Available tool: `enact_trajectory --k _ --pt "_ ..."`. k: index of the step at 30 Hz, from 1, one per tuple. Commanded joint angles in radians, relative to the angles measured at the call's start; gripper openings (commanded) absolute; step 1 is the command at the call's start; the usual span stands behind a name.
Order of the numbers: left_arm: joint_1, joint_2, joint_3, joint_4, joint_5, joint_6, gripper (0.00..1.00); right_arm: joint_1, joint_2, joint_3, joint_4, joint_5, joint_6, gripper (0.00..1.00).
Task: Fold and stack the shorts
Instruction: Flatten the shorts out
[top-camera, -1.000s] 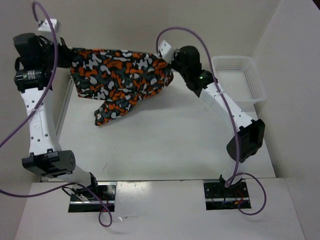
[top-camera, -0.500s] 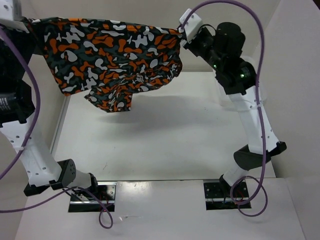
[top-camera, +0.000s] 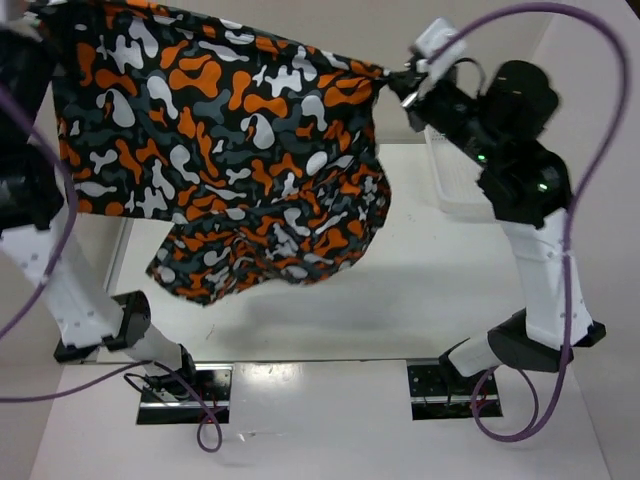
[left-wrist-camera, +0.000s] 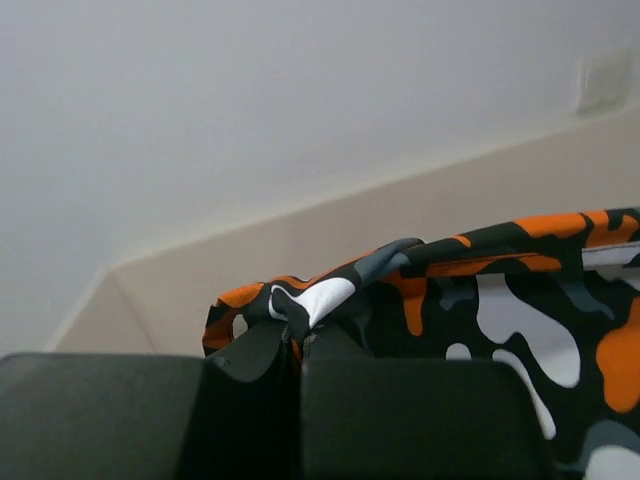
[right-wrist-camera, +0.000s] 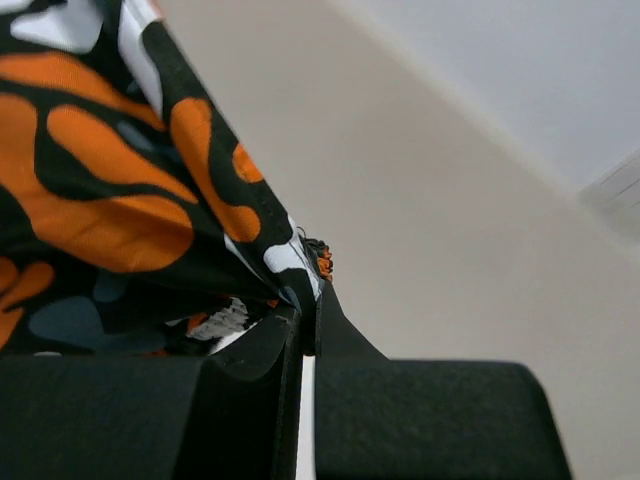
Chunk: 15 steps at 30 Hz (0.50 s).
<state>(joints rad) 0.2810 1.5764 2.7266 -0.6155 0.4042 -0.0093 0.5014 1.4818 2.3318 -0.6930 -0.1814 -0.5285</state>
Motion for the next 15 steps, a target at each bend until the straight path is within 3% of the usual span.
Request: enact_trajectory --k 1,5,9,15 --pt "0.014 0.210 -0.079 -0.023 -0.013 0.009 0.00 -0.041 0.070 -0.205 -0.013 0.129 0.068 0.00" --pt "-0.057 0.409 -0.044 -0.032 -0.068 0.009 0.00 -0.093 0.181 -0.353 0.059 0.160 0.149 0.00" --pt "-0.114 0.601 0.077 -0.084 -0.077 0.009 0.00 -0.129 0.383 -0.365 0.116 0.235 0.159 0.00" --pt "-0.161 0.847 0.313 -0.084 -0.073 0.009 0.00 -0.156 0.554 -0.318 0.168 0.354 0.168 0.00"
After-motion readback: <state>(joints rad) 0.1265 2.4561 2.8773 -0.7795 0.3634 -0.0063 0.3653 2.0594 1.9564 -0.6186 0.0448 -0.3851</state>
